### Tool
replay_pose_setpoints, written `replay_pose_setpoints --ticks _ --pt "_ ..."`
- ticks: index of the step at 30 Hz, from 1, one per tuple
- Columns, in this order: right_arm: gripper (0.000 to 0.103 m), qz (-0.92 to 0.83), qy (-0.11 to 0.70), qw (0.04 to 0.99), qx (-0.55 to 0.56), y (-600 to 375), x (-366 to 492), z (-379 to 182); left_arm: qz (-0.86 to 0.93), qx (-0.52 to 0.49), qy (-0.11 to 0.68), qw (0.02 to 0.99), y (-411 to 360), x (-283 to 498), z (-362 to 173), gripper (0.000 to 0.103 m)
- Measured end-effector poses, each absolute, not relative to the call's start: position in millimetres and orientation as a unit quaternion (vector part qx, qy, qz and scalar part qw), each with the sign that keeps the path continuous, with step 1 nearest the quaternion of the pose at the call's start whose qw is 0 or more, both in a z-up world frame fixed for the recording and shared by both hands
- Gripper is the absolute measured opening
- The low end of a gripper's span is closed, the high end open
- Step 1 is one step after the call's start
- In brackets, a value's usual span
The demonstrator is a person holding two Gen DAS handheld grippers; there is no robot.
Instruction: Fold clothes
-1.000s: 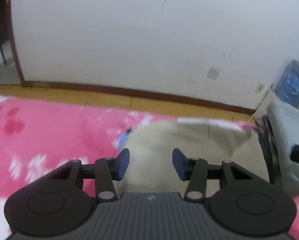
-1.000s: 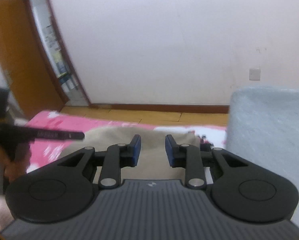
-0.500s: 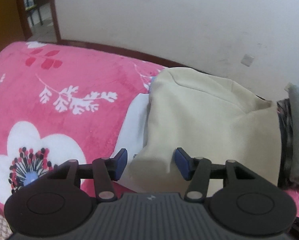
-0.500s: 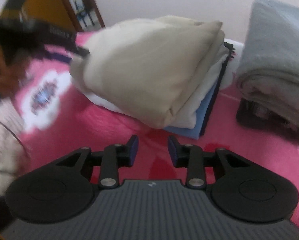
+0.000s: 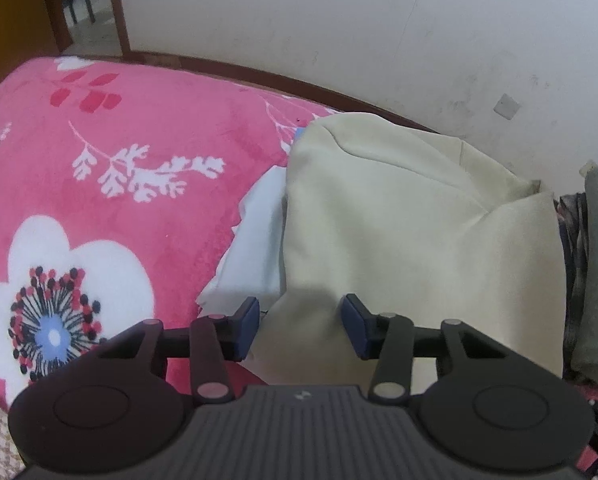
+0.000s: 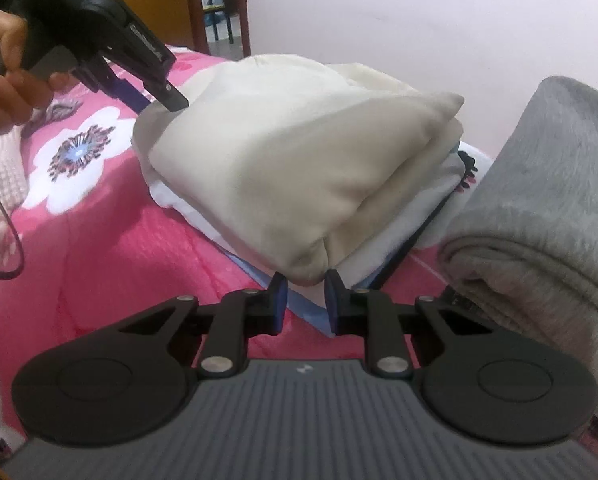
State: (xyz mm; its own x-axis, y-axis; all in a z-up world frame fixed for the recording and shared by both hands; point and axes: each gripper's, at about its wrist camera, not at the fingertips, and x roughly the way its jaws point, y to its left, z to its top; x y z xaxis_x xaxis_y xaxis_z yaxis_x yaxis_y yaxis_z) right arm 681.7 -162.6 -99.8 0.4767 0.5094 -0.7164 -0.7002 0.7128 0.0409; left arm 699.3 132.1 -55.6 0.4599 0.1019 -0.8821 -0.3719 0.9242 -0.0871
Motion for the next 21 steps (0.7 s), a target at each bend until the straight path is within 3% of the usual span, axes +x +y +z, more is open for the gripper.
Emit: replay_pose_setpoints --ticks 8,13,17,21 --pt "0.018 0.374 0.371 0.845 -0.091 -177.8 671.0 -80.6 0.122 -0.112 0.497 0.852 136.0 700.9 -56.8 0.050" --pt "0.019 0.369 0.304 0.878 -0.011 -188.5 662.8 -46.5 0.108 -0.115 0.488 0.859 141.2 699.1 -61.8 0.054" --pt "0.021 0.333 0.350 0.874 -0.047 -157.5 679.5 -90.6 0.093 -0.121 0.479 0.864 148.9 694.9 -65.4 0.064" --pt "0.021 0.300 0.361 0.882 -0.034 -155.2 668.3 -86.9 0.074 -0.111 0.457 0.879 152.5 681.9 -53.4 0.062"
